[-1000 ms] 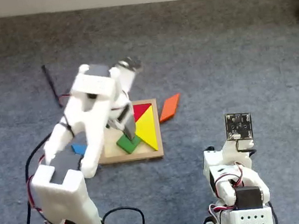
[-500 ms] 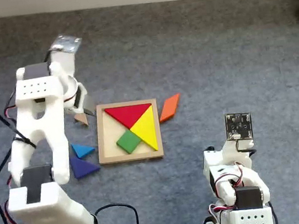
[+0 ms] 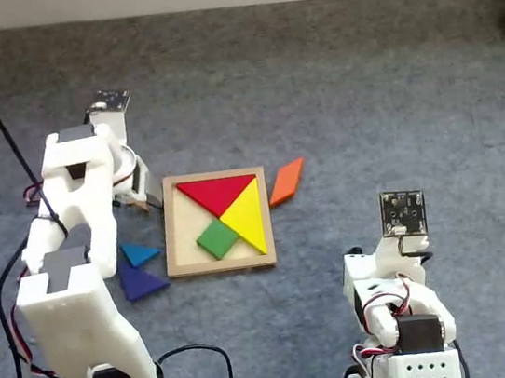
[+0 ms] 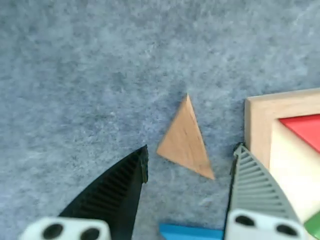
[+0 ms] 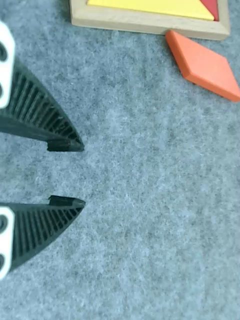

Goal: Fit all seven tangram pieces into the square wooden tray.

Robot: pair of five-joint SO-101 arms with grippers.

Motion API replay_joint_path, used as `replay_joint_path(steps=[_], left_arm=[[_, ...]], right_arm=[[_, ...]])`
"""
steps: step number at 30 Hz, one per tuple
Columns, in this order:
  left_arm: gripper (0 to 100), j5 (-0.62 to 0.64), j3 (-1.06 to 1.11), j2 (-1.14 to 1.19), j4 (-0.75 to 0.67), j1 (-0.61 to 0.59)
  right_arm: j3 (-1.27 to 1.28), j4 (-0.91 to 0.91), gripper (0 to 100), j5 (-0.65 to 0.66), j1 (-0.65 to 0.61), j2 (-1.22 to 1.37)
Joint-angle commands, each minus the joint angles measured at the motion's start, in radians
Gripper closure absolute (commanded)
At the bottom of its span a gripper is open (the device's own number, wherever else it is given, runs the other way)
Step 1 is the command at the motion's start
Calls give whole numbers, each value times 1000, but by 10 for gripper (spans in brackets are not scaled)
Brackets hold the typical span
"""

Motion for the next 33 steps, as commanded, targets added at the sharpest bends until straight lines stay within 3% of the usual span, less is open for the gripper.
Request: replay_joint_path(steps=[1,20,25,33], left_arm=[[734,49,-7,-8,-14,-10],[738,72,-38,44,-17,30],[825,71,-145,119,8,35],[836,68,-246,185,104,36]], right_arm=[[143,-12,843,14,16,1],[143,-12,843,14,16,1],[143,-12,843,14,18,1],[143,-12,843,14,48,-1]])
